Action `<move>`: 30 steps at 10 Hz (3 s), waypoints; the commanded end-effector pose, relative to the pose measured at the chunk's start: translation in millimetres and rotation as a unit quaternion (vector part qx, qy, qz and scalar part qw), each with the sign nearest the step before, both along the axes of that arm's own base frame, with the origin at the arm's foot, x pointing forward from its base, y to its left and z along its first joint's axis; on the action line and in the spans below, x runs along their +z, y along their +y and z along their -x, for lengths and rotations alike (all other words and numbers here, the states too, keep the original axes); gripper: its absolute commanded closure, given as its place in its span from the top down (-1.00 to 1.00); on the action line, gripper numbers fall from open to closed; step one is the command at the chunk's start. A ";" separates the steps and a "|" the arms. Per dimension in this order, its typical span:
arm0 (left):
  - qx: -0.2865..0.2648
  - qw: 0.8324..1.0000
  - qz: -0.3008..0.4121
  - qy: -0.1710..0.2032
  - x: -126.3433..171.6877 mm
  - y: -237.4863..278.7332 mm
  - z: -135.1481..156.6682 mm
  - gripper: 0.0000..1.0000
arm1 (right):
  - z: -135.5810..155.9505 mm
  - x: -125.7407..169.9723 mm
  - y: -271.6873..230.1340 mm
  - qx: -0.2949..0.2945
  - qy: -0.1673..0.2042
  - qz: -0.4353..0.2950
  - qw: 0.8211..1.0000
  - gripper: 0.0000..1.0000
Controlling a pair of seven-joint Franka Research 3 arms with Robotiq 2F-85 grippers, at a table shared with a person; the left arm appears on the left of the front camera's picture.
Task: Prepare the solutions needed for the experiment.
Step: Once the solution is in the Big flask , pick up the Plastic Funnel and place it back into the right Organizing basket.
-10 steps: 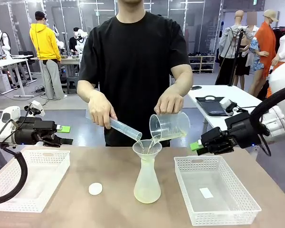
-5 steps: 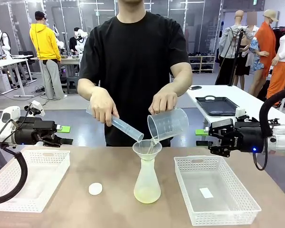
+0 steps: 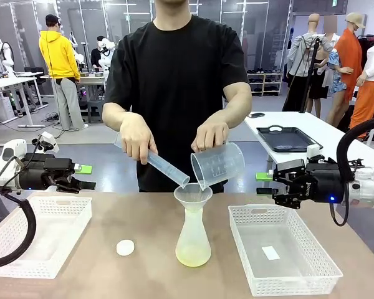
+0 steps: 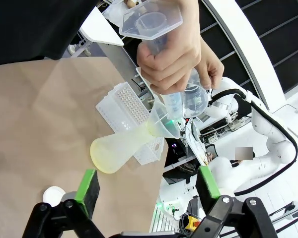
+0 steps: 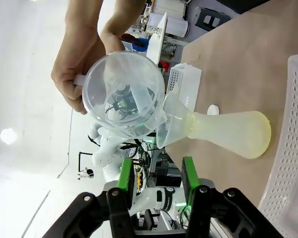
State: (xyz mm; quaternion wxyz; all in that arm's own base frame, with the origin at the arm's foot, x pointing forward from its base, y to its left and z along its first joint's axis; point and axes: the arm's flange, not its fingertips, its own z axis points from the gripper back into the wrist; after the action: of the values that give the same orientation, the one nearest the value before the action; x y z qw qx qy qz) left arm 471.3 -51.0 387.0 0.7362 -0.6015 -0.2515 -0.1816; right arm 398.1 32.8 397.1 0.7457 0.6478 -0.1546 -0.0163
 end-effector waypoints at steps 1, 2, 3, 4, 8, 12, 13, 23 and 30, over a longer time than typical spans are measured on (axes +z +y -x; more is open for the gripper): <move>0.004 1.000 -0.006 -0.011 1.0 -2.1 -2.0 1.00 | 3.4 2.6 1.1 0.000 -0.002 -0.006 1.000 0.00; 0.004 1.000 -0.006 -0.011 1.0 -2.1 -2.0 1.00 | 3.4 2.6 1.1 0.000 -0.002 -0.006 1.000 0.00; 0.004 1.000 -0.006 -0.011 1.0 -2.1 -2.0 1.00 | 3.4 2.6 1.1 0.000 -0.002 -0.006 1.000 0.00; 0.004 1.000 -0.006 -0.011 1.0 -2.1 -2.0 1.00 | 3.4 2.6 1.1 0.000 -0.002 -0.006 1.000 0.00; 0.004 1.000 -0.006 -0.011 1.0 -2.1 -2.0 1.00 | 3.4 2.6 1.1 0.000 -0.002 -0.006 1.000 0.00; 0.004 1.000 -0.006 -0.011 1.0 -2.1 -2.0 1.00 | 3.4 2.6 1.1 0.000 -0.002 -0.006 1.000 0.00; 0.004 1.000 -0.006 -0.011 1.0 -2.1 -2.0 1.00 | 3.4 2.6 1.1 0.000 -0.002 -0.006 1.000 0.00; 0.004 1.000 -0.006 -0.011 1.0 -2.1 -2.0 1.00 | -19.9 88.5 25.4 0.068 0.072 0.273 0.957 0.00; 0.004 1.000 -0.006 -0.011 1.0 -2.1 -2.0 1.00 | -24.6 114.6 41.1 0.076 0.066 0.317 0.943 0.00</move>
State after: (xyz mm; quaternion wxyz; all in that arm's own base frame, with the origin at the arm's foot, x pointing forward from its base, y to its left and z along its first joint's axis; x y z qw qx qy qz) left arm 471.3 -51.0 387.0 0.7362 -0.6015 -0.2515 -0.1816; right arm 425.8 74.5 515.3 0.9213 0.3828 -0.0452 0.0507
